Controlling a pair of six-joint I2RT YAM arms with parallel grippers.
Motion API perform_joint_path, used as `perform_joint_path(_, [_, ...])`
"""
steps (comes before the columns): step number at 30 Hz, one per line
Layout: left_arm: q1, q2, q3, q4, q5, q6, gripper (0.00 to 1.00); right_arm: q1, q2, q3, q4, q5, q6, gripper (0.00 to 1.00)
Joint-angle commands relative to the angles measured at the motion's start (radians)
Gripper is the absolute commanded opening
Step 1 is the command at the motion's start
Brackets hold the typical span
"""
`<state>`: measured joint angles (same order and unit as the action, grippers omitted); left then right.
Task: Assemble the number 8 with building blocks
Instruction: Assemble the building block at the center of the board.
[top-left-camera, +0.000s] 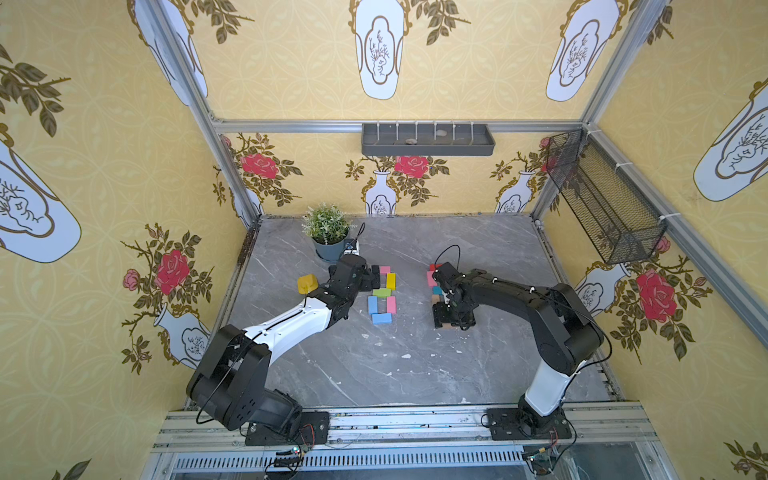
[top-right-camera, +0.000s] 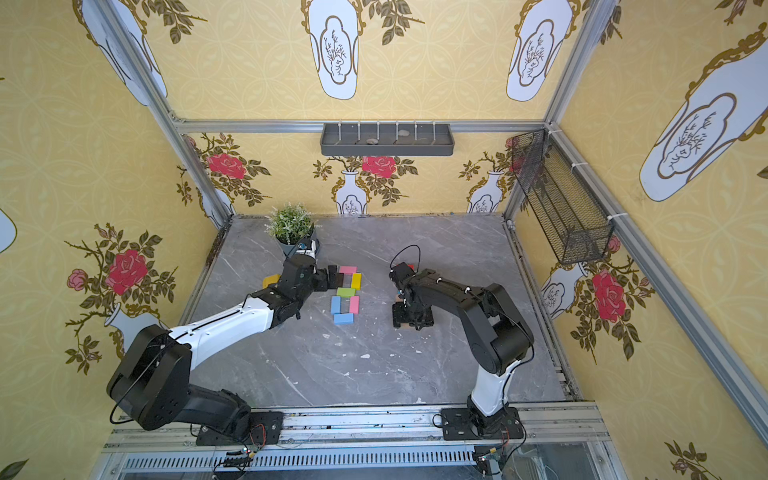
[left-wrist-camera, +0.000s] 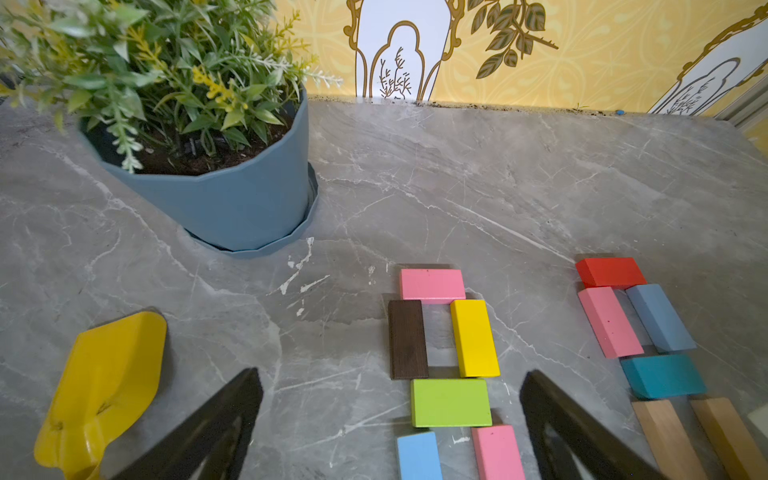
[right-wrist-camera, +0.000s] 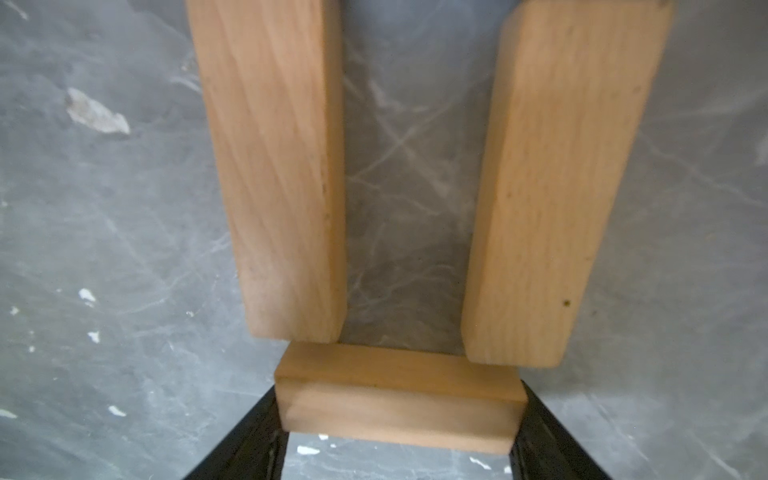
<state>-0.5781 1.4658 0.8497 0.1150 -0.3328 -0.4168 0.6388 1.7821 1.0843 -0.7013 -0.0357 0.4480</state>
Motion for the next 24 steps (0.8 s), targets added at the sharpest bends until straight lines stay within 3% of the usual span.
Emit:
perform_joint_path(1, [0.001,0.005,0.003,-0.003,0.000,0.006,1.00,-0.004,0.010,0.003,0.016,0.036,-0.003,0.69])
perform_joint_path(24, [0.001,0.010,0.006,-0.003,0.000,0.007,1.00,-0.018,0.026,0.017,0.026,0.037,-0.018,0.71])
